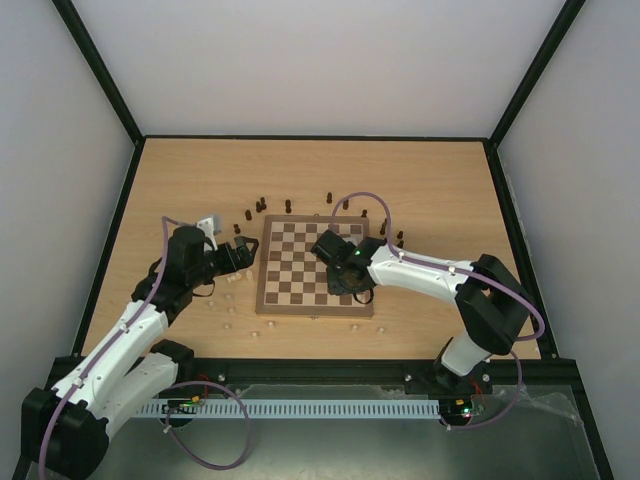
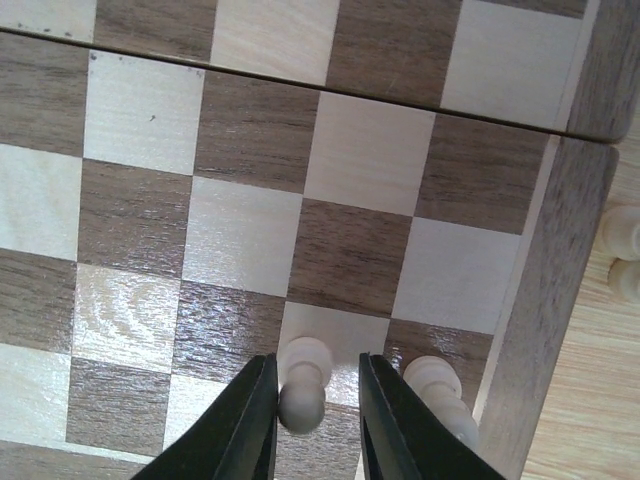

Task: Set up the chess pieces on the board
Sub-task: Place the chess piece on the chessboard, then pick up the chess piece at the center of the board.

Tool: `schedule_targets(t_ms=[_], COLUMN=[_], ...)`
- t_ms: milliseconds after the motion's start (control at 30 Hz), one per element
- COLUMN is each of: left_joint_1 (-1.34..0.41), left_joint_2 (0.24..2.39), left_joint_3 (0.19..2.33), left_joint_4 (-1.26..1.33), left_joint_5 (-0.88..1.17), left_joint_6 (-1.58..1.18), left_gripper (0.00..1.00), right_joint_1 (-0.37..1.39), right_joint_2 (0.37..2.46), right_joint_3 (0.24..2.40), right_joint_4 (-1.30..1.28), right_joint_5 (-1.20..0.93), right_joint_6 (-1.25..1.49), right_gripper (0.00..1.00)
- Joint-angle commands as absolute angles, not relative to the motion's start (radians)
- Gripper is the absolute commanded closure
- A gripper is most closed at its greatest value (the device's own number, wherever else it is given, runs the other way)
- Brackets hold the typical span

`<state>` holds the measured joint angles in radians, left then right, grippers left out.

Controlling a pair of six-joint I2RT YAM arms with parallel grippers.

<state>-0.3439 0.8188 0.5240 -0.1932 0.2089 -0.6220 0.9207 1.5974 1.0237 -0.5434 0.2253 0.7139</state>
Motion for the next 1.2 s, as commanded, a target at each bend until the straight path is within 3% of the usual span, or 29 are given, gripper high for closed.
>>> schedule_targets(t_ms=[0, 367, 633, 1167], left_joint_1=[-0.347, -0.347, -0.347, -0.347], left_joint_2=[0.811, 0.799, 0.781, 0.754], left_joint_3=[0.511, 0.520, 0.531, 0.538], left_joint_4=[-0.182, -0.195, -0.210, -0.237], left_joint_5=[0.208, 0.206, 0.201, 0.204], left_joint_6=[-0.630, -0.630, -0.632, -0.629], left_gripper=[0.00, 0.00, 0.00, 0.01], right_joint_1=[0.927, 0.927, 0.911, 0.620], right_joint_2=[1.608, 1.510, 1.437, 1.333], right_joint_3=[1.020, 1.053, 1.088, 0.966], right_joint_4=[-0.567, -0.587, -0.682, -0.648], right_joint_5=[0.235, 0.216, 0.331, 0.286], right_joint_6=[0.709, 0.701, 0.685, 0.593], right_gripper=[0.72, 0.69, 0.64, 0.64])
